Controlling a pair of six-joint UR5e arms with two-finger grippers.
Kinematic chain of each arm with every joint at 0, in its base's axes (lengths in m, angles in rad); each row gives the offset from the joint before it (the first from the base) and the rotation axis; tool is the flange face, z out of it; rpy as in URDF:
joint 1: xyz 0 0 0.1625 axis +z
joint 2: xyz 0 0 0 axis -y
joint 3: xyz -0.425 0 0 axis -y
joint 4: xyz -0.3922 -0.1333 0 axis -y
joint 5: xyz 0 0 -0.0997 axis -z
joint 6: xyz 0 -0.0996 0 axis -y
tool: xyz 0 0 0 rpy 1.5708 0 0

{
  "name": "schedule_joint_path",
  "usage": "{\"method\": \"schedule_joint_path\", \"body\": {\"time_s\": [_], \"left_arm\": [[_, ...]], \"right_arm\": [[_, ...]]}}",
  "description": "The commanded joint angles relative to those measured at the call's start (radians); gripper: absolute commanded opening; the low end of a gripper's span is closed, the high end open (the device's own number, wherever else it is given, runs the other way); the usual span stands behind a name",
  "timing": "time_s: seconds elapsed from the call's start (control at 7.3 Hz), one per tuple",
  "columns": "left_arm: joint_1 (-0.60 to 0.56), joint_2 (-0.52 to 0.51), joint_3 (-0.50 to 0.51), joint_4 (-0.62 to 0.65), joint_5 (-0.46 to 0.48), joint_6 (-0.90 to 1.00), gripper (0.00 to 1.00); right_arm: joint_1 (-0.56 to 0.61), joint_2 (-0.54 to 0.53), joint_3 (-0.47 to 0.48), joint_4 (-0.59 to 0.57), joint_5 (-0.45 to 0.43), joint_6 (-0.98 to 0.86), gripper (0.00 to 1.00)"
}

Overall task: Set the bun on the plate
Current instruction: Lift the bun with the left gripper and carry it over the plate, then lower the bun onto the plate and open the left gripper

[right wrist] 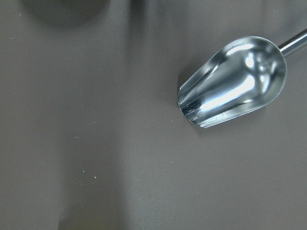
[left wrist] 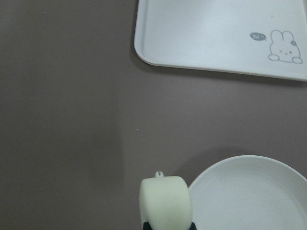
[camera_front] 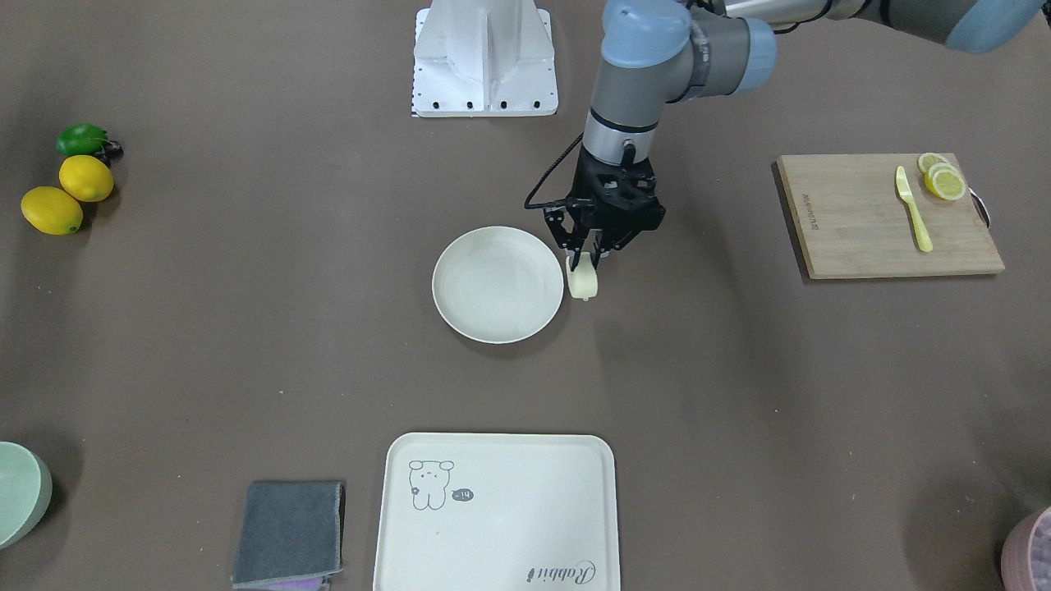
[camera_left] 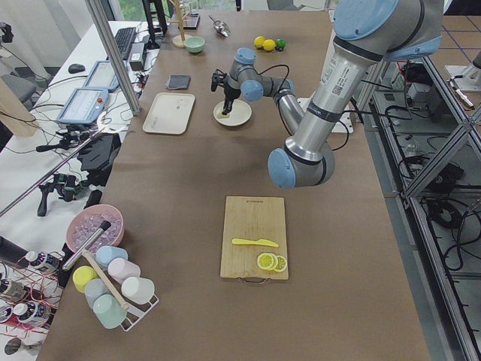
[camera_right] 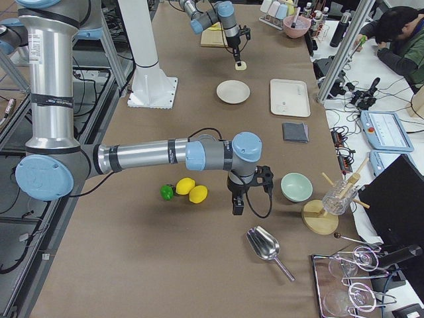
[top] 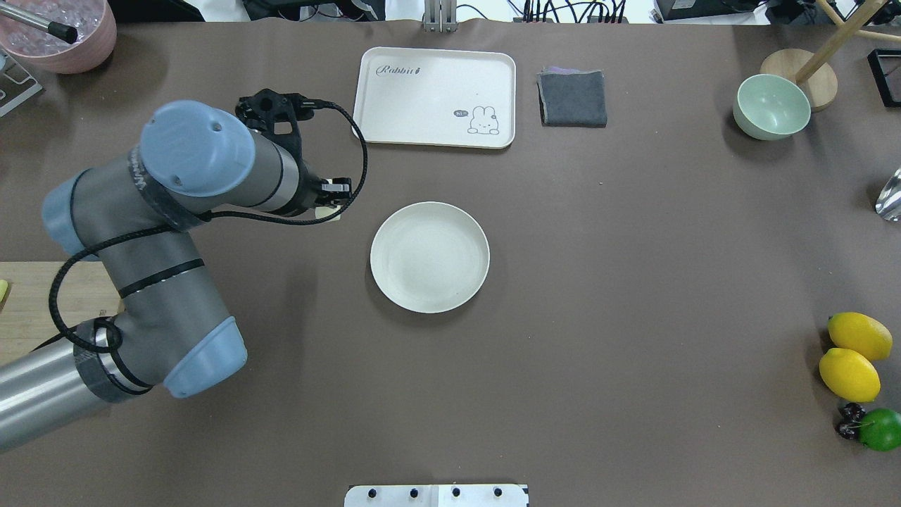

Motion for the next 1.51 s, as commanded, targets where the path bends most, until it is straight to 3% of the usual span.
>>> {"method": "schedule_joint_path", "body": {"time_s": [0.0,0.41,0.82,0.96,1.1,1.37], "left_arm": [[0.079,-0.089,0.097,-0.022,0.067,-0.036,0.31],[0.128,-0.092,0.197,-0.146,0.142,-0.04,0.31],[0.167,-0.094,0.2,-0.148,0.144,-0.041,0.31],[0.168,-0.092,0.202,-0.147,0.144,-0.04,0.55],[0.168,-0.091,0.205,-0.147,0.167,-0.039,0.98],[0.165,-0.092,0.165,-0.134,0.173,-0.03,0.98]], "right_arm": [[0.003,-0.001,-0.005,0.0,0.019,-0.003,1.0],[0.003,0.0,-0.005,0.0,0.03,0.0,1.0],[0.003,0.002,-0.003,0.0,0.03,0.002,1.0],[0.003,0.002,-0.003,0.0,0.03,0.002,1.0],[0.003,0.002,-0.003,0.0,0.033,0.003,1.0],[0.003,0.002,-0.003,0.0,0.053,0.0,1.0]]}}
